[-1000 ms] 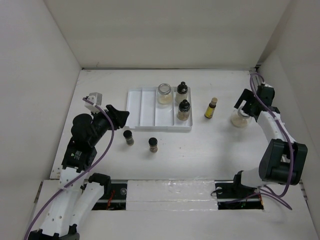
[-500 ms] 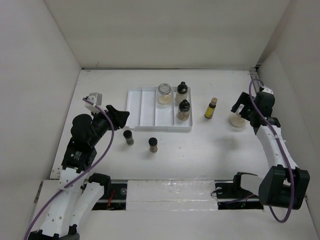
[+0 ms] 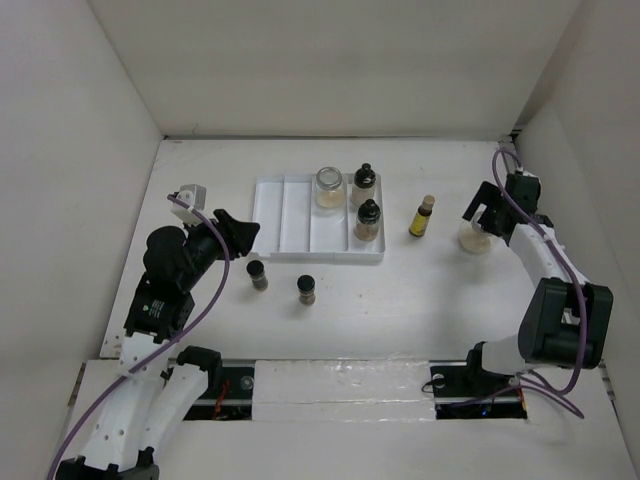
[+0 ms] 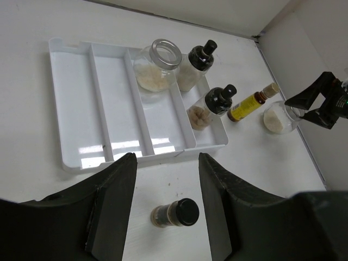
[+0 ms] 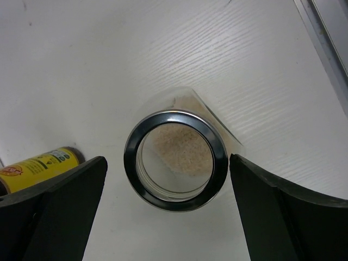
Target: Organize the condiment bottles
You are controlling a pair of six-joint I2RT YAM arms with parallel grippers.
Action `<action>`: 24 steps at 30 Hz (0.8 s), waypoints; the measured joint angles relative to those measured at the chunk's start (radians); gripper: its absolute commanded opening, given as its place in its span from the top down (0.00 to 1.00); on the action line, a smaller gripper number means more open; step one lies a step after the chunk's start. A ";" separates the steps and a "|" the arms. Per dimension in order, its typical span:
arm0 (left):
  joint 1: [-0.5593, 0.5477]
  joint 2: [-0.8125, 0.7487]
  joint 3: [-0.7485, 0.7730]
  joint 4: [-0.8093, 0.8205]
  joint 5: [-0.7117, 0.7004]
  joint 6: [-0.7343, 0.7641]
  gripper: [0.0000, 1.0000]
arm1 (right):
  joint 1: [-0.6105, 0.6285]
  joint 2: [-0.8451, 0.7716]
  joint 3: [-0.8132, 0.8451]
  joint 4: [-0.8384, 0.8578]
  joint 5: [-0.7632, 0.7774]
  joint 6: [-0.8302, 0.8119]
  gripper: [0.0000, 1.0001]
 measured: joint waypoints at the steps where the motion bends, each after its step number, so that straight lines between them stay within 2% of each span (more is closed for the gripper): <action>1: 0.000 0.000 0.000 0.000 0.000 0.000 0.54 | 0.001 0.008 0.000 0.000 0.002 0.000 0.00; 5: 0.000 -0.002 0.000 0.000 0.000 0.000 0.54 | 0.011 0.013 0.000 0.001 0.024 0.003 0.06; 6: 0.000 -0.002 0.000 0.000 0.000 0.000 0.54 | 0.014 0.013 0.000 0.000 0.032 0.003 0.13; 8: 0.000 -0.003 0.000 0.000 0.000 0.000 0.54 | 0.019 0.013 0.000 0.000 0.045 0.003 0.17; 9: 0.000 -0.003 0.000 0.000 0.000 0.000 0.54 | 0.020 0.013 0.000 0.000 0.050 0.004 0.25; 10: 0.000 -0.003 0.000 0.000 0.000 0.000 0.54 | 0.022 0.013 0.000 0.000 0.056 0.003 0.28; 12: 0.000 -0.003 0.000 0.000 0.000 0.000 0.54 | 0.024 0.013 0.000 0.000 0.061 0.008 0.29; 13: 0.000 -0.003 0.000 0.000 0.000 0.000 0.54 | 0.025 0.013 0.000 0.000 0.064 0.009 0.39; 14: 0.000 -0.003 0.000 0.000 0.000 0.000 0.54 | 0.025 0.013 0.000 0.000 0.067 0.010 0.43; 20: 0.000 -0.005 0.000 0.000 0.000 0.000 0.54 | 0.027 0.009 0.000 -0.006 0.073 0.019 0.44; 24: 0.000 -0.005 0.000 -0.001 0.000 0.000 0.54 | 0.047 -0.081 0.000 -0.076 0.081 0.019 0.44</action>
